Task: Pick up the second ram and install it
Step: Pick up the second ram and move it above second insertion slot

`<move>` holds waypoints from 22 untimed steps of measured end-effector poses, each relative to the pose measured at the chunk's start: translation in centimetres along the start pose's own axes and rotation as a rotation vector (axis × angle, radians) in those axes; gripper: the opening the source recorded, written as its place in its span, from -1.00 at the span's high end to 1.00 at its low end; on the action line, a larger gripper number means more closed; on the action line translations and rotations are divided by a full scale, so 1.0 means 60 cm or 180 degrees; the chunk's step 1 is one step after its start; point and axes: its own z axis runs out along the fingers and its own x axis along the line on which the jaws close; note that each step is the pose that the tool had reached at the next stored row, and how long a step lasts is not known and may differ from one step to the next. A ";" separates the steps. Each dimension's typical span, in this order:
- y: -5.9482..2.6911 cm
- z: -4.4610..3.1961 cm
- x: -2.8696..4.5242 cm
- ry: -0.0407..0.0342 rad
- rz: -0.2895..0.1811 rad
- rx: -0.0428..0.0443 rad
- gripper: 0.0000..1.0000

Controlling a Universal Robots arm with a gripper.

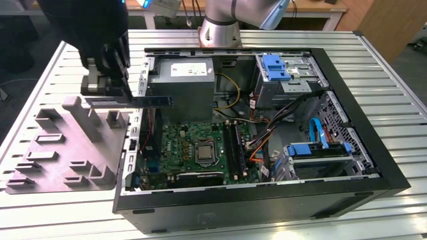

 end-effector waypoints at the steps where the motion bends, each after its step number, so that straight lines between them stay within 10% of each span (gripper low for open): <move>1: -0.006 0.000 0.000 0.0000 0.0000 -0.0001 0.76; 22: -0.062 0.000 -0.003 0.0002 -0.0088 -0.0010 0.76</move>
